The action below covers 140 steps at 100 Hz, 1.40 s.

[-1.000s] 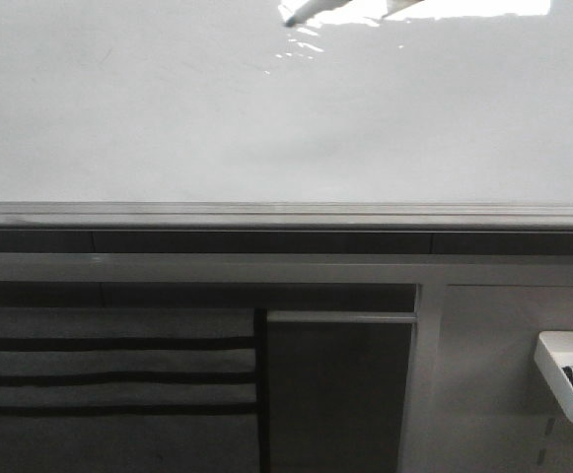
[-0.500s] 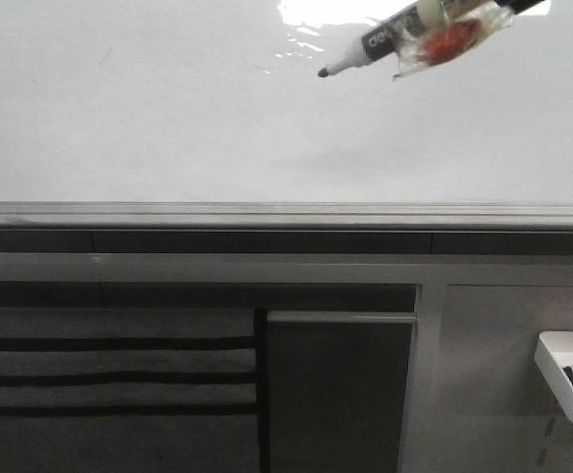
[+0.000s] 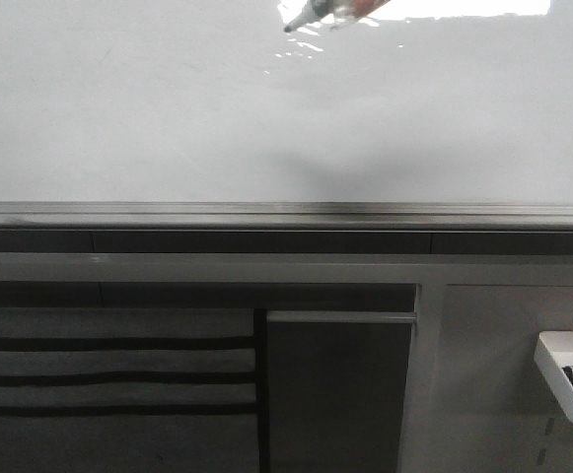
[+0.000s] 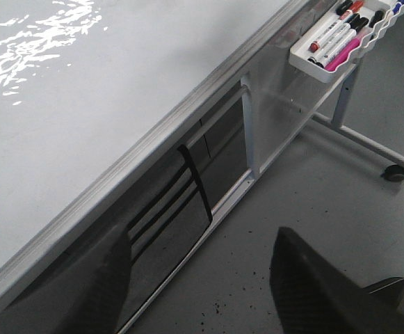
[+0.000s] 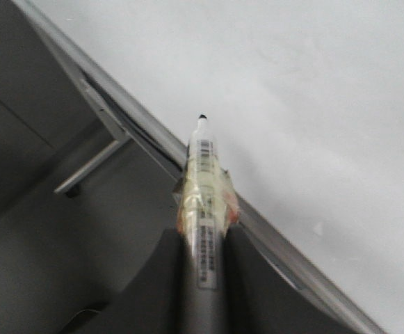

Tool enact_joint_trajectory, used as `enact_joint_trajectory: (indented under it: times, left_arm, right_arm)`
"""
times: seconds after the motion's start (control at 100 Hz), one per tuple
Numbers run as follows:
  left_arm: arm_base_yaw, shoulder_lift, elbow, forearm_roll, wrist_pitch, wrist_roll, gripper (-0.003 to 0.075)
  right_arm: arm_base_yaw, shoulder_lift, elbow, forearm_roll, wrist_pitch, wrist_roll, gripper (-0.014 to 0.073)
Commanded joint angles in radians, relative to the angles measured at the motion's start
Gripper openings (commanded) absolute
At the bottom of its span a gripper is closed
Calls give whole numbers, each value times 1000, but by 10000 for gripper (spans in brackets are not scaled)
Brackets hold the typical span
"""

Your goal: Write number 3 on whiteboard

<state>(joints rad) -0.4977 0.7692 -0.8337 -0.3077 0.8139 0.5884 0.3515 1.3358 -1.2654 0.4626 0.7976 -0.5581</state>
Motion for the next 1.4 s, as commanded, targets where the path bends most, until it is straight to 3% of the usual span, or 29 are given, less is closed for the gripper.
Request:
enact_joint_trajectory:
  times: [0.0, 0.46, 0.73, 0.99, 1.269, 1.389]
  left_arm:
    - [2, -4, -27, -28, -64, -11, 409]
    - [2, -4, -27, -28, -64, -11, 409]
    - [2, -4, -27, -28, -64, -11, 409]
    - [2, -4, -27, -28, -64, -11, 409]
    - [2, -4, -27, -28, -64, -11, 409]
    - [2, -4, -27, -28, -64, -11, 409]
  right_arm:
    - [41, 3, -67, -112, -64, 92, -6]
    - [58, 156, -166, -173, -137, 93, -6]
    - [-33, 149, -150, -191, -60, 161, -6]
    - [60, 210, -93, -170, -233, 160, -6]
    - [-20, 175, -88, -190, -67, 164, -6]
    - [-6, 182, -25, -172, -93, 164, -6]
